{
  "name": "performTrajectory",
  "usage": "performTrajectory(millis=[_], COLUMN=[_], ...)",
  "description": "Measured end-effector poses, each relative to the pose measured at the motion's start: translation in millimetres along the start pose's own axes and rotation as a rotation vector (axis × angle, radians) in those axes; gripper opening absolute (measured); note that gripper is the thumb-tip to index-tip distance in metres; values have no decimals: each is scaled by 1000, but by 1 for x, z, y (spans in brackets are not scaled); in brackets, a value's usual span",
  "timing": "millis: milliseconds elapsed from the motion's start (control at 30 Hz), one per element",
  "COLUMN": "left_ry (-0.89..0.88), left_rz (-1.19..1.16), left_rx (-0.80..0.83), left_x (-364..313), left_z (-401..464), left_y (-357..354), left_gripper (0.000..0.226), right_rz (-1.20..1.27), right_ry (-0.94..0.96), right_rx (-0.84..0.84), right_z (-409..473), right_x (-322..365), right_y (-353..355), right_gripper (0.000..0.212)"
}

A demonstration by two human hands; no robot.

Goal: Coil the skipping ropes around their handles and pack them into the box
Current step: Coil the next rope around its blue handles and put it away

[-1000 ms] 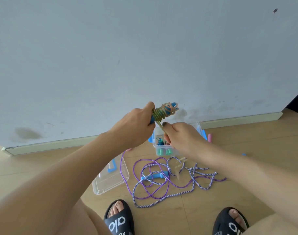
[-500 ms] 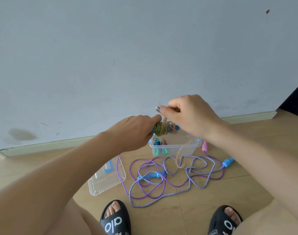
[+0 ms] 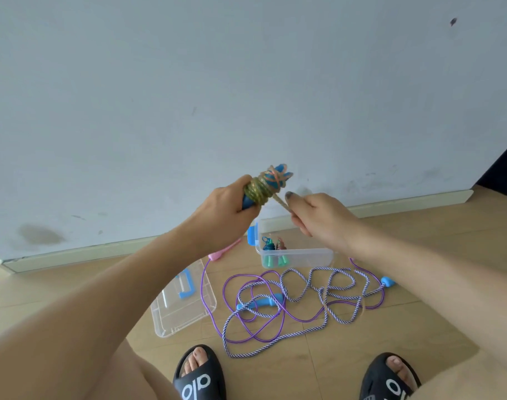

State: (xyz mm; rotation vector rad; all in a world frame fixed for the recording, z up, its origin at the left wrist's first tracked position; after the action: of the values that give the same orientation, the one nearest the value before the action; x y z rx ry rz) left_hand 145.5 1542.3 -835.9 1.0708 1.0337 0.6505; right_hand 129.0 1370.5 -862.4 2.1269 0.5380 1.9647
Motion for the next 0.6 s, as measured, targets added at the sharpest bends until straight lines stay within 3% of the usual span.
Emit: performTrajectory(millis=[100, 200, 433, 600], left_ry=[137, 110, -150, -365], left_rz=[68, 203, 508, 489], left_rx=[83, 154, 300, 284], left_x=[28, 38, 3, -22], left_z=[8, 7, -3, -17], left_y=[-5, -7, -29, -31], left_gripper=[4, 4, 9, 15], right_rz=[-195, -344, -462, -394], right_ry=[58, 234, 481, 389], right_rx=[-17, -69, -25, 20], right_z=[-13, -24, -18, 2], right_x=[9, 36, 64, 50], right_y=[-1, 6, 2, 7], right_gripper=[57, 56, 58, 59])
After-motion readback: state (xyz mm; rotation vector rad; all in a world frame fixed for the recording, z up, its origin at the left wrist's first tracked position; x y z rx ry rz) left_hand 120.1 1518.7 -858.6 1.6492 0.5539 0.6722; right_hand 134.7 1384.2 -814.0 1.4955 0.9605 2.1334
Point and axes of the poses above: each hand's wrist, its own z-axis towards the middle knuckle, its own y-axis out of the back of the hand, x = y × z, the point moved 5 cm from there along z, towards the middle knuckle, and after that the axes turned 15 degrees about z, right-handed, at the moved point
